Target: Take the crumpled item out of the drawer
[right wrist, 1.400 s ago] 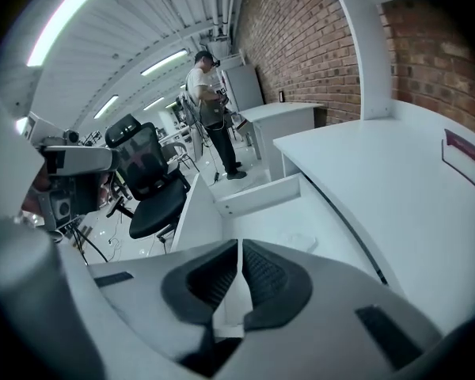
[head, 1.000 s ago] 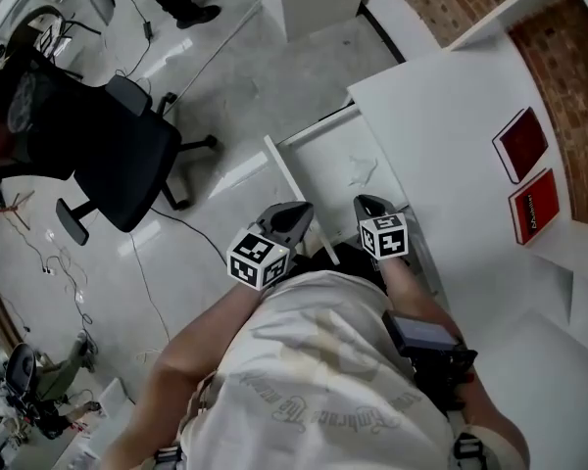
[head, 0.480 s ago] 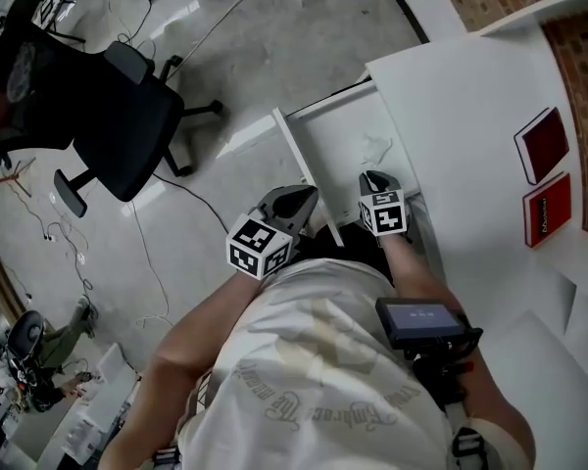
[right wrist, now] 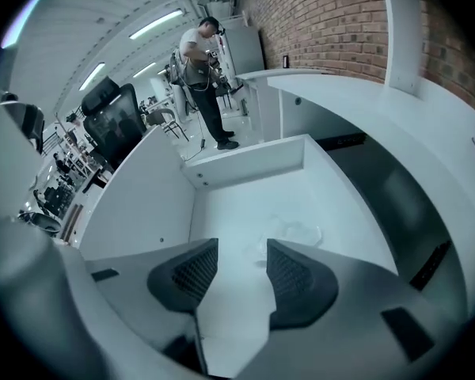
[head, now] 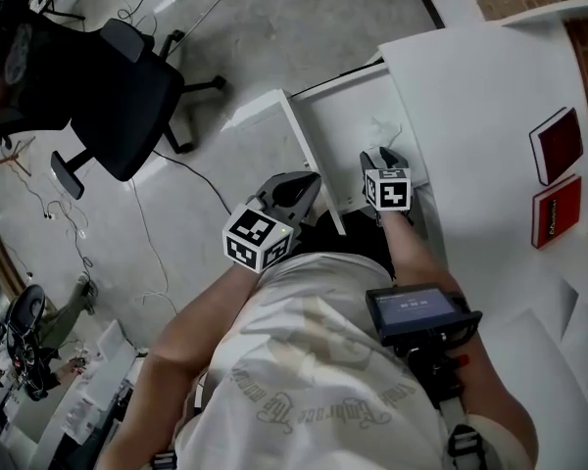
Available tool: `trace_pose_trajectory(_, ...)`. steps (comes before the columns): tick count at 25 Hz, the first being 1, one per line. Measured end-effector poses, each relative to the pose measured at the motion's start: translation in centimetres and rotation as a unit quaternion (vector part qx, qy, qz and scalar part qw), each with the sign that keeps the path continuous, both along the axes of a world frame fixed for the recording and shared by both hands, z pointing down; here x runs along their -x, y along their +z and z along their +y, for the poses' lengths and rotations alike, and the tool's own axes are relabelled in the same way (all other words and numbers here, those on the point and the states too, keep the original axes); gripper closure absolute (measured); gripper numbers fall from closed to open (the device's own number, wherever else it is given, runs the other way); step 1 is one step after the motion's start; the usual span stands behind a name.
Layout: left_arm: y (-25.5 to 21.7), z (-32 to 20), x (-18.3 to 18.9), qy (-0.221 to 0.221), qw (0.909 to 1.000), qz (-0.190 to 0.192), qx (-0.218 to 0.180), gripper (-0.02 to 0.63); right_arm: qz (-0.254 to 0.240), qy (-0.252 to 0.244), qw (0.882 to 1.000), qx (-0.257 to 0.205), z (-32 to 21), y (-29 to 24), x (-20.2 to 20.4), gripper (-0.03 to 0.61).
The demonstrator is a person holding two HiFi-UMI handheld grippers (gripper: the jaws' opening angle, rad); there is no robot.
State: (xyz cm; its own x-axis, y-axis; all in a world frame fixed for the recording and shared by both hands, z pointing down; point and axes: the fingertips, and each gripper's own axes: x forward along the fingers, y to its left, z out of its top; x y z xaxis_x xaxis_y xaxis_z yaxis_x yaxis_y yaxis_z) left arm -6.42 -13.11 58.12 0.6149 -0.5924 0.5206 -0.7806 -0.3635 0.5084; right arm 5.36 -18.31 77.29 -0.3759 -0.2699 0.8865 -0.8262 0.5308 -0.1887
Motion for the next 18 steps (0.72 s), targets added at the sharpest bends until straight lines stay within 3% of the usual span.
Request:
trace_pose_trajectory(11,1.6,1.6,1.2,-0.014,0.9993,-0.008,0.033,0.594,0.022,0.093,0.995,0.014,-1.5,3.6,-0.7,0.295)
trace_pose_trajectory(18,3.9,1.8,2.8,-0.023,0.9986,-0.012,0.046,0.594,0.016,0.162,0.986,0.028,-3.0,7.7,-1.2,0.261)
